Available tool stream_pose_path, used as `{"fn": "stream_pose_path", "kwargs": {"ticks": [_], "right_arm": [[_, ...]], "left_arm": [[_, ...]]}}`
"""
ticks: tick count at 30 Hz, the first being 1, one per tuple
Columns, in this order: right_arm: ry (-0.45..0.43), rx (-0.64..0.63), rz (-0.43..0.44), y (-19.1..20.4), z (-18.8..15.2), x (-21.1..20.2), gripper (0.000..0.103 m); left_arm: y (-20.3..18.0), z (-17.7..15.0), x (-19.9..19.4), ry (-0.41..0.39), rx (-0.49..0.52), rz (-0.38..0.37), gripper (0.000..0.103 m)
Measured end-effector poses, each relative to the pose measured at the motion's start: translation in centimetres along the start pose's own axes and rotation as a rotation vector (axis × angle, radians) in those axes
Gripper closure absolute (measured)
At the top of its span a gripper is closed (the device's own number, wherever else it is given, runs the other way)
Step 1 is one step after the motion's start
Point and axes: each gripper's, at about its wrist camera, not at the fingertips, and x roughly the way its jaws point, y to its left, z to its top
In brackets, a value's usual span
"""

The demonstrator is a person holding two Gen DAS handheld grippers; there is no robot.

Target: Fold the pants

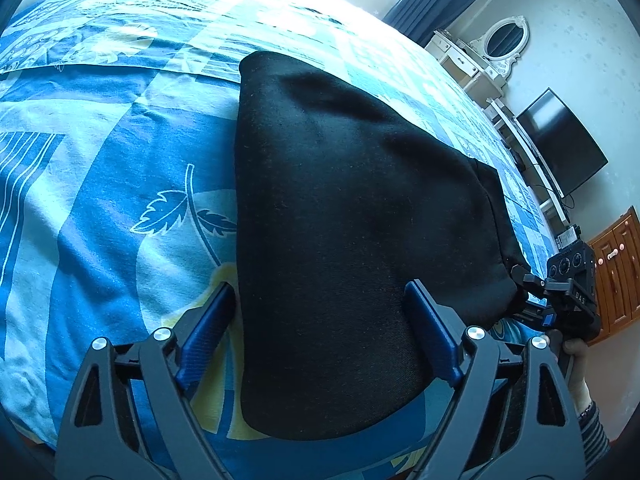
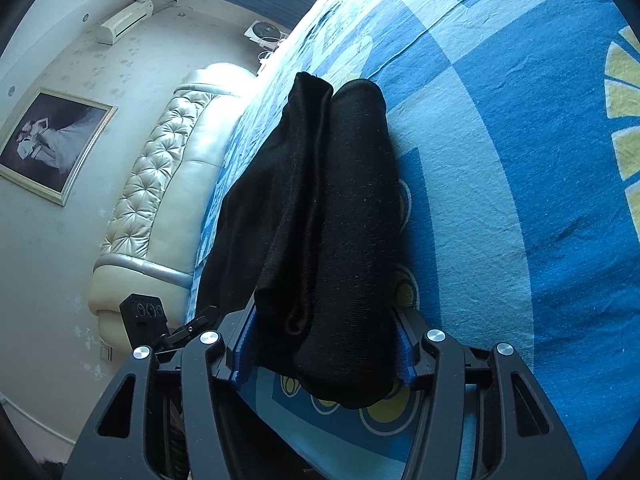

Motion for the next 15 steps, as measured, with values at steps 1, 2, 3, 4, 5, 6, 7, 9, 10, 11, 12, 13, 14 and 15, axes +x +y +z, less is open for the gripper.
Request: {"fn": "stream_pose_path", "kwargs": {"ticks": [1, 2, 3, 4, 5, 6, 7, 9, 10, 11, 12, 13, 14, 15], "right_arm": [[-0.001, 0.000, 0.002, -0.05, 0.05, 0.02, 0.047], [-0.002, 0.001, 0.004, -0.08, 0.07, 0.03, 0.047], [-0.003, 0.000, 0.005, -0.10, 0.07, 0.02, 0.047], [-0.004, -0.001, 0.005, -0.10, 0.07, 0.03, 0.047], [-0.004, -0.001, 0.005, -0.10, 0.08, 0.03, 0.046], [-0.006, -0.002, 0.006, -0.11, 0.07, 0.05, 0.046], [-0.007, -0.003, 0.007, -0.11, 0.08, 0.04, 0.046], [-0.009, -0.007, 0.009, -0.16, 0.09, 0.01, 0.046], [-0.010, -0.008, 0.010, -0.16, 0.09, 0.01, 0.046], [-0.011, -0.009, 0.011, -0.17, 0.13, 0.02, 0.046], [-0.013, -0.010, 0.011, -0.18, 0.10, 0.01, 0.046], [-0.013, -0.010, 0.011, -0.18, 0.11, 0.02, 0.046], [-0.014, -0.010, 0.010, -0.19, 0.07, 0.01, 0.046], [-0.015, -0.010, 0.010, -0.16, 0.03, 0.00, 0.045]], "left_arm": [[-0.03, 0.02, 0.02, -0.001, 0.002, 0.001, 0.015], [-0.05, 0.01, 0.04, -0.003, 0.004, 0.002, 0.015], [-0.11, -0.03, 0.06, -0.004, 0.006, 0.003, 0.014], [-0.12, -0.03, 0.13, -0.006, 0.009, 0.004, 0.014], [-0.18, -0.07, 0.13, -0.008, 0.012, 0.006, 0.013], [-0.22, -0.14, 0.11, -0.011, 0.015, 0.009, 0.013], [-0.25, -0.17, 0.12, -0.013, 0.016, 0.010, 0.012], [-0.31, -0.22, 0.10, -0.015, 0.019, 0.011, 0.012], [-0.36, -0.25, 0.10, -0.017, 0.021, 0.012, 0.012], [-0.39, -0.28, 0.10, -0.019, 0.022, 0.013, 0.011], [-0.40, -0.31, 0.09, -0.022, 0.023, 0.014, 0.011], [-0.41, -0.33, 0.10, -0.023, 0.023, 0.014, 0.011], [-0.43, -0.33, 0.12, -0.024, 0.023, 0.014, 0.011], [-0.43, -0.33, 0.11, -0.024, 0.024, 0.014, 0.011]]}}
